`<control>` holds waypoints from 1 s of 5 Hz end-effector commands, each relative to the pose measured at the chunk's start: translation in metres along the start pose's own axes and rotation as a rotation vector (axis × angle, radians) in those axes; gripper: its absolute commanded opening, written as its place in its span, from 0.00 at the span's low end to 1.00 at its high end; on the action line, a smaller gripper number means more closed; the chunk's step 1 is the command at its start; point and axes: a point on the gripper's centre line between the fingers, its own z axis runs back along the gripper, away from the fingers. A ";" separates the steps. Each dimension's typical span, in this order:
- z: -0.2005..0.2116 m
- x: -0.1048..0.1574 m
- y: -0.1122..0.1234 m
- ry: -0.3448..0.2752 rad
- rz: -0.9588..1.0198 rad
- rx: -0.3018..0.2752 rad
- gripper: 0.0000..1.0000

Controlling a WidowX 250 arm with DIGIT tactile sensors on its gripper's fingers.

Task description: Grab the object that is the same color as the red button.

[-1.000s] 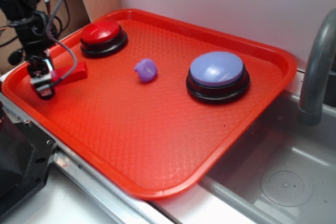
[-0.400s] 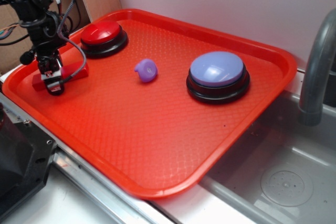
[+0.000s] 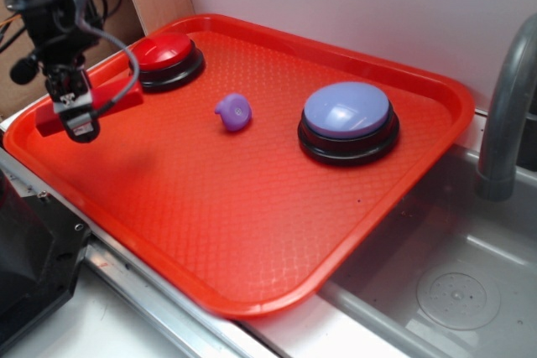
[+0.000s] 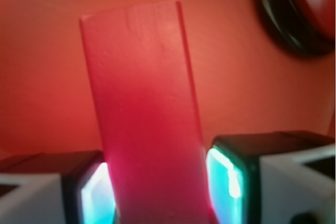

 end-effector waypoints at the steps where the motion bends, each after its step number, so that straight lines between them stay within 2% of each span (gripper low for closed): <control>1: 0.084 0.050 -0.030 -0.052 0.020 0.048 0.00; 2: 0.110 0.074 -0.031 -0.086 0.028 0.025 0.00; 3: 0.129 0.091 -0.022 -0.087 0.114 -0.019 0.00; 4: 0.127 0.103 -0.010 -0.037 0.198 -0.111 0.00; 5: 0.117 0.097 -0.004 -0.046 0.245 -0.117 0.00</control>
